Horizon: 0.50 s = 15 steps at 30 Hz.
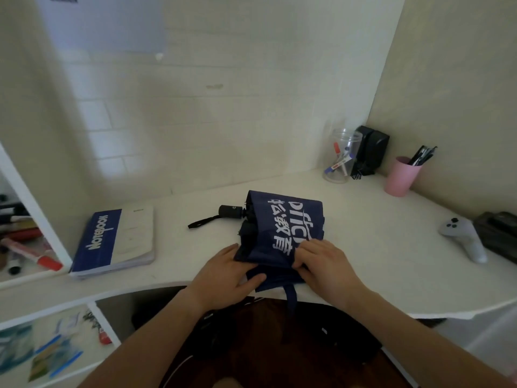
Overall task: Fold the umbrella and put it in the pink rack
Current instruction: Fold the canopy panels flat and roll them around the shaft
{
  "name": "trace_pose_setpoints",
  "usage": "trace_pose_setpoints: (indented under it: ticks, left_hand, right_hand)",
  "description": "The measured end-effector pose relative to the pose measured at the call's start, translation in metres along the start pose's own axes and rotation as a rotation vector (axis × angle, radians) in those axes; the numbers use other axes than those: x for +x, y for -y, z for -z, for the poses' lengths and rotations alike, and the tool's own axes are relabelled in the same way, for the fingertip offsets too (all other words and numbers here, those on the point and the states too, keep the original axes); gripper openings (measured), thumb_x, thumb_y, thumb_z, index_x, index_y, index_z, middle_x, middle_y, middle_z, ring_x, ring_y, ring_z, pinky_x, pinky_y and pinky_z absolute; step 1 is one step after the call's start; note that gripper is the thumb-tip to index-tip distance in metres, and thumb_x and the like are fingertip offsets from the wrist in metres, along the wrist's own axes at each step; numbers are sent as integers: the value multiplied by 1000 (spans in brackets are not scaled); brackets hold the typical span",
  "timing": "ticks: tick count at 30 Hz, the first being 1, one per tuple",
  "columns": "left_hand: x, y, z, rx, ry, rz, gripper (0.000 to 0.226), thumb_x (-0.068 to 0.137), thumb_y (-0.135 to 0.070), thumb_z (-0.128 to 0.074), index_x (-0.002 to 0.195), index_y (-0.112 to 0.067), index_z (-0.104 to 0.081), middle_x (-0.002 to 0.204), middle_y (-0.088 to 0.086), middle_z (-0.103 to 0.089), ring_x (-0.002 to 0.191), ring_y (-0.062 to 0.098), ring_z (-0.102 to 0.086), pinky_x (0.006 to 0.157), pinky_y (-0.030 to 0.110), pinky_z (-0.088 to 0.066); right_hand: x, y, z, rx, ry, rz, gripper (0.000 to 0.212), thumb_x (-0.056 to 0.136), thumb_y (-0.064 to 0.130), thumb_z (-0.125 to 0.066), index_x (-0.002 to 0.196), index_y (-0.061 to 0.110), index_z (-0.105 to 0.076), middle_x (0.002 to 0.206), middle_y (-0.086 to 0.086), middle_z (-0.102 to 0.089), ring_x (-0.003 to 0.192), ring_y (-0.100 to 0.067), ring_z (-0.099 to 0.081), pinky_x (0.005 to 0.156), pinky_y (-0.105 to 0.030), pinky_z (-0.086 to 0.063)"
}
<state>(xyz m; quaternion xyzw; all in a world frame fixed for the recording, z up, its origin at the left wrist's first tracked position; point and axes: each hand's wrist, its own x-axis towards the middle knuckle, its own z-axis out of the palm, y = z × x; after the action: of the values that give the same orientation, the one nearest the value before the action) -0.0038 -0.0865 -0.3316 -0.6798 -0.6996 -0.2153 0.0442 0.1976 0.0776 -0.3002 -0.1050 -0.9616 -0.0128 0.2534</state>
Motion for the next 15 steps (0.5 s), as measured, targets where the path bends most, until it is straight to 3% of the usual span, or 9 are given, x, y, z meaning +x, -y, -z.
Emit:
trace_pose_setpoints:
  ticks: [5,8,11,15]
  left_hand:
    - [-4,-2,-2,61,-82,30,45,99,-61,-42,132,-36,-60,136,-9,-63,124,9,-54,119,37,-31]
    - [-12,-15,-1,92,-352,262,56,80,-73,-61,113,-28,-66,110,-8,-67,100,10,-60,95,29,-47]
    - [-8,-33,2,-129,-550,500,68,70,-81,-65,111,-27,-50,104,-10,-50,93,7,-50,81,22,-44]
    - [6,-51,-5,-108,-425,407,52,83,-66,-64,121,-35,-45,97,-14,-58,87,6,-54,80,28,-48]
  right_hand:
    - [-10,6,-10,39,-29,-34,14,80,10,-74,83,19,-63,93,4,-65,78,-15,-60,67,-22,-47]
    - [-13,7,-16,8,-40,-28,17,80,7,-72,87,19,-62,95,4,-66,82,-16,-59,68,-27,-51]
    - [-15,4,-22,-18,-54,-27,20,78,4,-71,87,19,-61,89,3,-65,79,-18,-56,64,-30,-49]
    - [-16,4,-21,-51,-54,18,13,83,13,-67,90,22,-61,91,5,-65,82,-17,-55,72,-28,-43]
